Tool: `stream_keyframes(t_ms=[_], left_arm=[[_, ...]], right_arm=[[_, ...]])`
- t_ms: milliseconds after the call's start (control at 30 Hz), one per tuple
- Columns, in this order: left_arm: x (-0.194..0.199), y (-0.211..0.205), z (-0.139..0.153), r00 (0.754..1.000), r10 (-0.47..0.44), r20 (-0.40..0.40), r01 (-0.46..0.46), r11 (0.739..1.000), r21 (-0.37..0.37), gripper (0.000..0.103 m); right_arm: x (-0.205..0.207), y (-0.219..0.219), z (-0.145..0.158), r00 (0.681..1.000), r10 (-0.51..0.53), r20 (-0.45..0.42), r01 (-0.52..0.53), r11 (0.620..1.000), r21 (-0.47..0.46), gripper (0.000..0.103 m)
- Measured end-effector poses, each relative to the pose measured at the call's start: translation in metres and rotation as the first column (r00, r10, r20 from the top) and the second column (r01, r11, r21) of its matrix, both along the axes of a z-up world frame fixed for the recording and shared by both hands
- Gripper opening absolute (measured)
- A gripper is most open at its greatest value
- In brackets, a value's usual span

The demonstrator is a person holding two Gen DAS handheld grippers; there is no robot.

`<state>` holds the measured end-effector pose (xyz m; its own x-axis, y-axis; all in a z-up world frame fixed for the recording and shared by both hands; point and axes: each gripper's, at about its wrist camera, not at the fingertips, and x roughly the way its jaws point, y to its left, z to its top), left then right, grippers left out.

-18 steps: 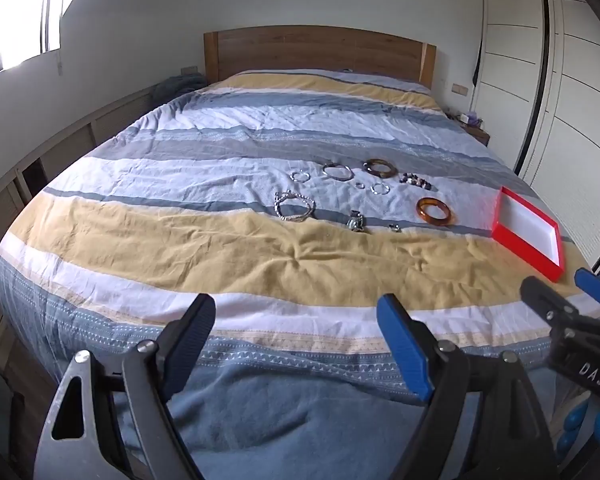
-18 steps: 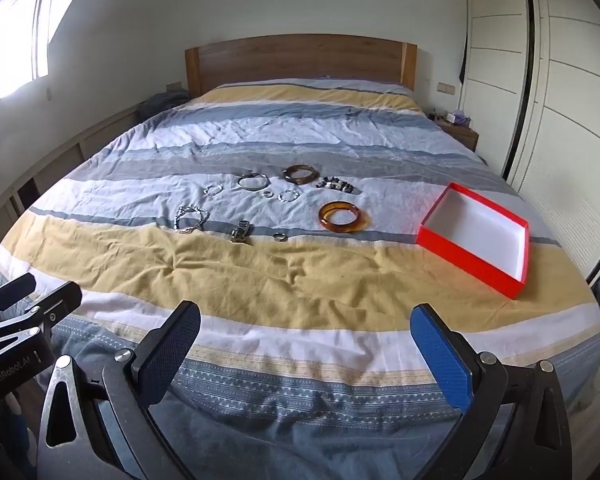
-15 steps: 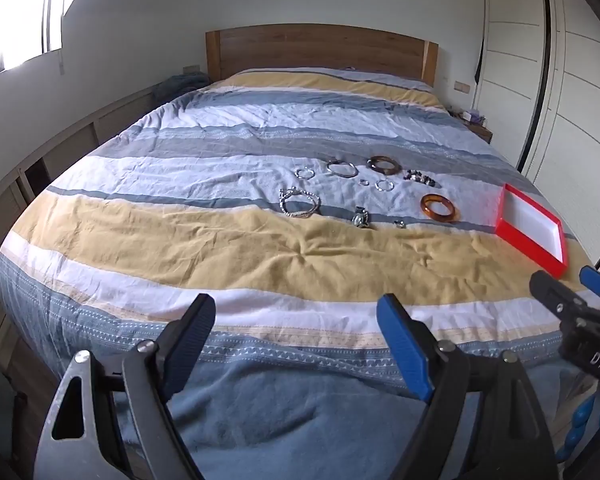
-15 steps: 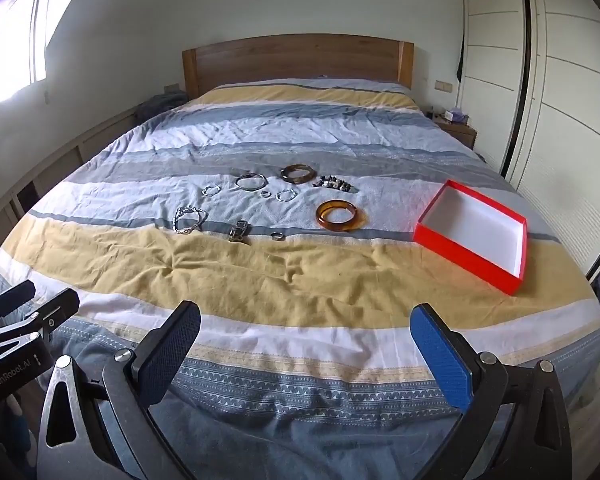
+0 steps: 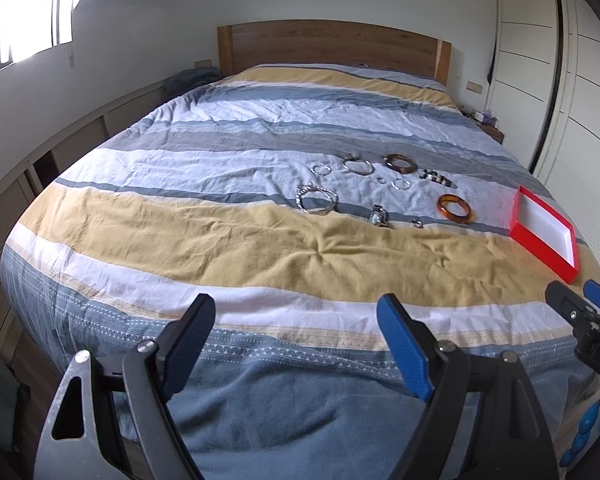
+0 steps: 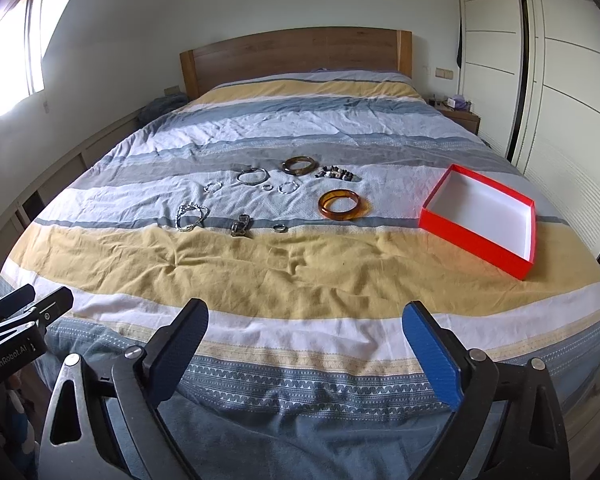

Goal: Organize jewelry
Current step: 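Move both tools toward the jewelry on the bed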

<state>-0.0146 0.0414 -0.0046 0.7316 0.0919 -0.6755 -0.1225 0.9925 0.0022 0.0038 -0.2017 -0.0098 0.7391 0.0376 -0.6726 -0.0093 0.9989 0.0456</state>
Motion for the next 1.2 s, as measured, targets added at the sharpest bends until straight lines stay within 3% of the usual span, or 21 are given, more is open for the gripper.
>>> stream_keyframes(t_ms=[100,433,600,1200], left_arm=[[0.001,0.000,-0.005,0.999,0.028,0.026,-0.029,0.999,0.030,0.082],[0.029,-0.001,-0.039,0.998,0.003,-0.065,-0.002,1.000,0.025,0.082],[0.046,0.000,-0.045,0.997,-0.005,-0.073,0.007,0.999,0.039,0.082],[0.147,0.028,-0.065,0.989,0.063,-0.135,-0.061,0.998,0.018,0.080]], right_arm=[[0.004,-0.001,-0.005,1.000,0.001,-0.004,-0.001,1.000,0.001,0.088],[0.025,-0.009,-0.027,0.999,-0.003,-0.032,0.003,1.000,0.016,0.081],[0.042,-0.012,-0.038,0.998,0.002,-0.055,-0.001,1.000,0.016,0.076],[0.136,-0.038,-0.061,0.996,0.027,-0.086,-0.023,0.999,0.047,0.069]])
